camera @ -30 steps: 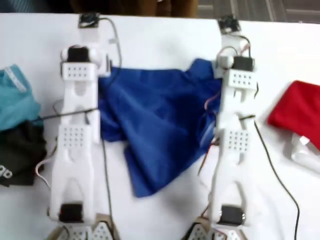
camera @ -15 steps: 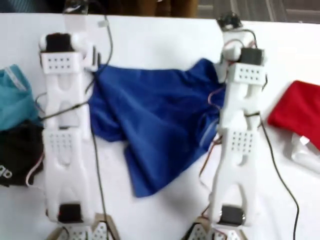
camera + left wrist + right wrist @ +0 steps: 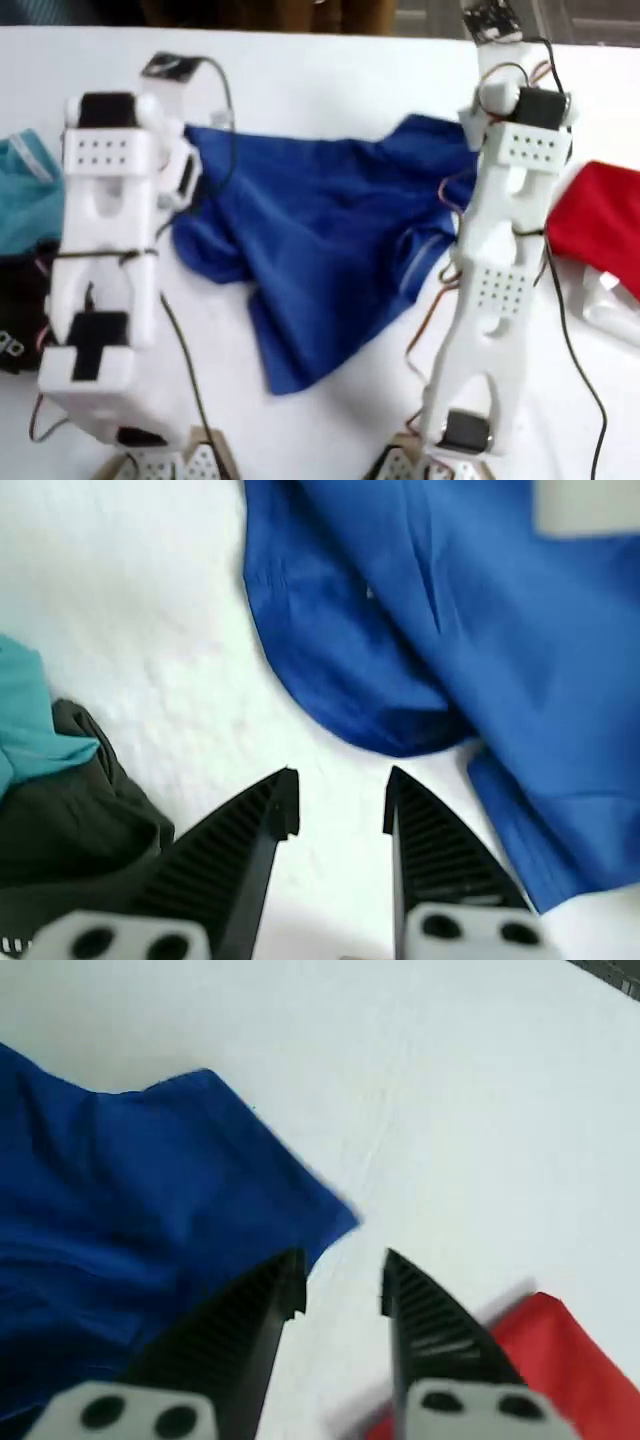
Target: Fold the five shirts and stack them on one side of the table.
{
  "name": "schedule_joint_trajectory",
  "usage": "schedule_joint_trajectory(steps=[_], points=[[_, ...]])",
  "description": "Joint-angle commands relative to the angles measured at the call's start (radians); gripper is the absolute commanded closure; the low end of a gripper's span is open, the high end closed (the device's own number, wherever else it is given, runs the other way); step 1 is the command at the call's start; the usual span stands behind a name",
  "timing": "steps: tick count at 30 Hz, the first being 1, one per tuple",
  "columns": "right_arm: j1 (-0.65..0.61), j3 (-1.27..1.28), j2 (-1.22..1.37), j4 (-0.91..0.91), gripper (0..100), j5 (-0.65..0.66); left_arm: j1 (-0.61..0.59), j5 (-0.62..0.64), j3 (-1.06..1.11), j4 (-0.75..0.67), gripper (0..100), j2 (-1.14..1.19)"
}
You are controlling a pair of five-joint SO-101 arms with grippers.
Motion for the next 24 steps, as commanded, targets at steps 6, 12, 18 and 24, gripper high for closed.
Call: schedule_joint_trajectory(steps=[6, 12, 18, 24], points=[[-0.022, -0.038, -0.071, 0.021, 76.5, 0.091, -0.126, -0.002, 0.137, 0.005, 83, -0.074], [-0.039, 0.028, -0.213, 0.025, 76.5, 0.086, -0.071, 0.051, 0.291, -0.008, 83, -0.074], [-0.070, 0.304, -0.418, 0.025, 76.5, 0.084, 0.021, 0.236, 0.375, -0.048, 83, -0.074], [-0.062, 0.611, -0.607, 0.022, 76.5, 0.083, 0.109, 0.315, 0.397, -0.095, 83, -0.072]])
